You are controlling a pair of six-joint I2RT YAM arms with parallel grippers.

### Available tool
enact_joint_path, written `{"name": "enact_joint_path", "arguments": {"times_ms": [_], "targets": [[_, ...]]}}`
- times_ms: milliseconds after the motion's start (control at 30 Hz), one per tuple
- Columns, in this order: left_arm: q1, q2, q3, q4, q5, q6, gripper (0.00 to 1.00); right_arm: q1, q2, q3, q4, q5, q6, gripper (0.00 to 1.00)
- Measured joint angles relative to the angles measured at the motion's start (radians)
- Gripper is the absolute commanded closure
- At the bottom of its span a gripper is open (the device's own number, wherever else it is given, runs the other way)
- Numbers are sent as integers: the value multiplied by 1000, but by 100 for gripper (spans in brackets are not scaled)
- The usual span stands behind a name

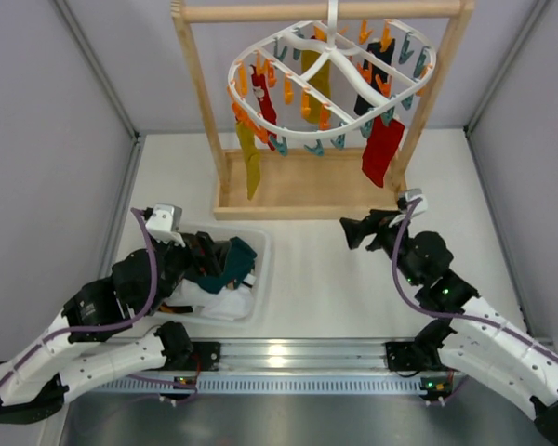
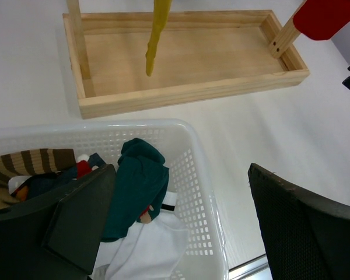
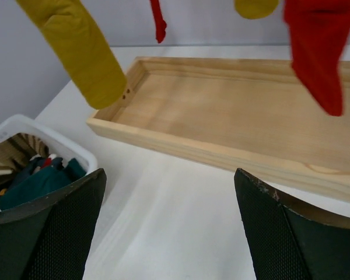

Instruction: Remove the socks clipped to the hanger

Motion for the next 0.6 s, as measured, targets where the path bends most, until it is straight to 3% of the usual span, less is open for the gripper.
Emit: {"name": "enact_joint_path", "arguments": {"times_ms": [100,233,600], "targets": [[0,10,-6,-10,-48,16,1,188,108,0,108,129,7,11],[2,16,-52,-17,-142,4,1,341,391,106,204,191,3,11],[71,-23,-115,-23,-190,-4,1,401,1022,558,444,348,-49,11]]}}
